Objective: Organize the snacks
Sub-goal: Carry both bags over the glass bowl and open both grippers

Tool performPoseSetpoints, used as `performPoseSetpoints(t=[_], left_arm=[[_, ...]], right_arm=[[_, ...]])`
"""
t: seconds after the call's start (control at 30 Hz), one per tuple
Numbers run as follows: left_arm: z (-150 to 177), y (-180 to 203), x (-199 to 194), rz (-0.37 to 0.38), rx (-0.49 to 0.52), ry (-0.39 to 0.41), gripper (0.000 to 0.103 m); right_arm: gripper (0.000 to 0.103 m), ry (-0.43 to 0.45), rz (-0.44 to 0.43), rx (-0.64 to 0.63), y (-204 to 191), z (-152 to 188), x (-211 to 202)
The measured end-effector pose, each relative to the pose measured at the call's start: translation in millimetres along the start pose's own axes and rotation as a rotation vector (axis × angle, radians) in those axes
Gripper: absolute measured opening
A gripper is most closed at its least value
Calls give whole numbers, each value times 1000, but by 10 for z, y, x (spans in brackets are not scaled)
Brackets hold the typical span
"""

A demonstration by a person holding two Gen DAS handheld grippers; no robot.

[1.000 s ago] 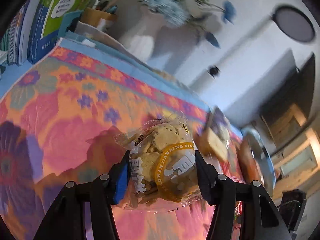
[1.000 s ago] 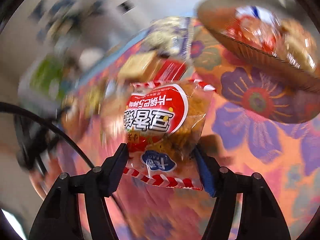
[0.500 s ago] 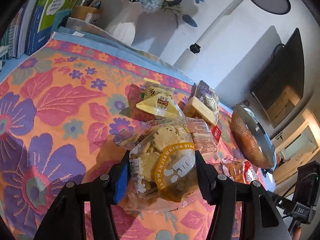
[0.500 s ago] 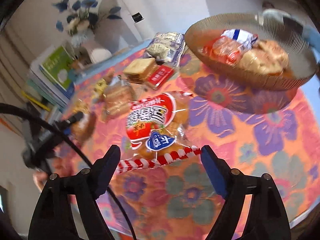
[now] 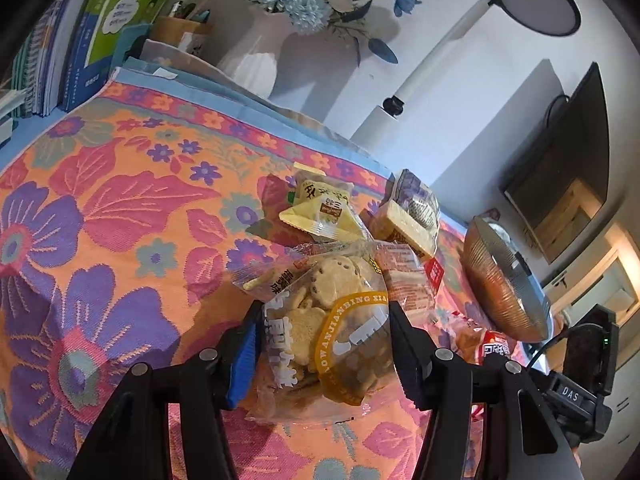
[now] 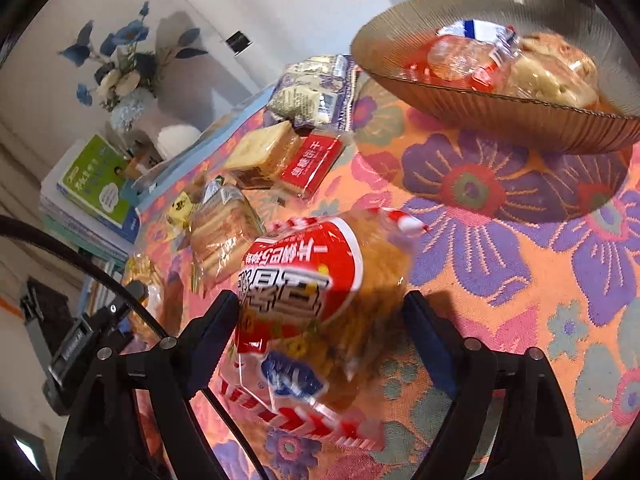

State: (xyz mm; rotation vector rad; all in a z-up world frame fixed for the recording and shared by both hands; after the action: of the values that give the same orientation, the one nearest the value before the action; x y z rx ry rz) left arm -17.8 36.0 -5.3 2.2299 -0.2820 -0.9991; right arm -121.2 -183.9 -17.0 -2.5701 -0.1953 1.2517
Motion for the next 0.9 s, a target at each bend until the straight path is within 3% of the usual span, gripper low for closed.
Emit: performPoseSetpoints(t=[0.17, 0.33, 0.57, 0.8, 0.9], left_arm=[[11, 29, -23, -34, 21, 29, 56], [35, 151, -93, -58, 56, 47, 55], [-41, 855, -291, -4, 143, 107, 55], [-177, 1777, 143, 126, 186, -22, 55], [-170, 2203, 444, 162, 250, -64, 55]], right_arm=[[60, 19, -8, -27, -72, 74, -52], [59, 63, -33, -35, -99, 96, -309], [59, 185, -9, -48, 29, -59, -850], [59, 346, 80, -30, 408, -464, -1373], [59, 404, 127, -18, 613, -669, -1526]])
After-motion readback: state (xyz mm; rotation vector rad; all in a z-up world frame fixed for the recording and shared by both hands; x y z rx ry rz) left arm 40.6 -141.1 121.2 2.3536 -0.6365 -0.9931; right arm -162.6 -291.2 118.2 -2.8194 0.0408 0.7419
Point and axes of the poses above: each gripper's, at about its wrist camera, not at the fingertips, and x roughly the way its jaws point, y to its right, z to its underside, the point moved 4 cm from there along x, roughly the way its jaws point, and after that the axes turned 14 degrees about -x, right-handed, at the moved point
